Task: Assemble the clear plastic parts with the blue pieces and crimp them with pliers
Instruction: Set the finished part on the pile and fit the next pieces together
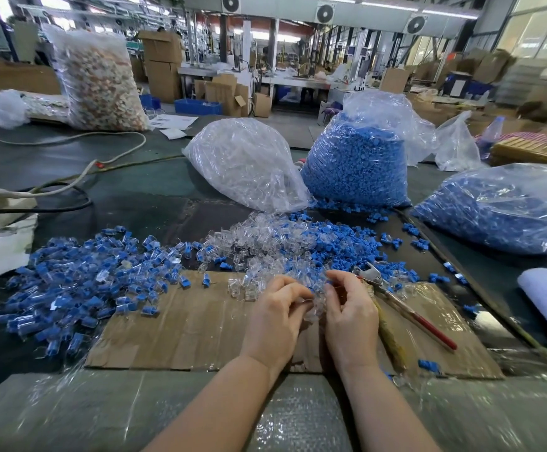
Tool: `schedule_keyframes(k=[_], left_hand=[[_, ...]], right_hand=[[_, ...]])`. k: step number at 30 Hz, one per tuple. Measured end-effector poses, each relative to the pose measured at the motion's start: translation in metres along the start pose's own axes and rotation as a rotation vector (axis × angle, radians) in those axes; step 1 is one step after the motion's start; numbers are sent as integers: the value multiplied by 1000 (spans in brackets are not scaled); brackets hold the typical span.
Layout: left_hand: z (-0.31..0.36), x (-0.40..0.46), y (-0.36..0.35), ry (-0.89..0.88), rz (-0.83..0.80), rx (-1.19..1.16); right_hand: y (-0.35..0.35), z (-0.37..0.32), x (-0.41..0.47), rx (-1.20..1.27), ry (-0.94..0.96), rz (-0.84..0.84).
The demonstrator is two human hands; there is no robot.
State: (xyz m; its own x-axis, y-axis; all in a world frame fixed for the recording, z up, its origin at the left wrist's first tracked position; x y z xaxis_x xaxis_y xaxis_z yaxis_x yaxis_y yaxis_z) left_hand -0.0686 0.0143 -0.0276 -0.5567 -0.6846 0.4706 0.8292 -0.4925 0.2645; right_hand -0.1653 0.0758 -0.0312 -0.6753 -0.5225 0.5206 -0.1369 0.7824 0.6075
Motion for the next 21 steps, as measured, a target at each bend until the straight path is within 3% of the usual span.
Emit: schedule_keyframes(k=[6,13,21], left_hand=[[-4,2,3,88,111,-29],[-9,3,10,239,247,-306],[-11,3,12,283,241,-417]], right_hand=[[0,-1,-2,-76,49,-3],[1,-1,-4,-82,98,-21],[0,1,-6,69,9,-61]])
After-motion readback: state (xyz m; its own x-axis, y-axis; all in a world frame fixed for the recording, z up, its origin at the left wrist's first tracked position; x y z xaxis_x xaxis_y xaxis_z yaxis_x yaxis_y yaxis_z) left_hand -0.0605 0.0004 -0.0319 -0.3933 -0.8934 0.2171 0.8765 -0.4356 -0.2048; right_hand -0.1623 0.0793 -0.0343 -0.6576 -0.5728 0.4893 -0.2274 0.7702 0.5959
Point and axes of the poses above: each hand's wrist, its own x-axis towards the middle knuckle, its own y-axis out of the back of the hand, z = x × y, the point moved 1 cm from there along x, towards the middle knuckle, and after that the axes turned 15 degrees about -x, right-handed, at the moved point
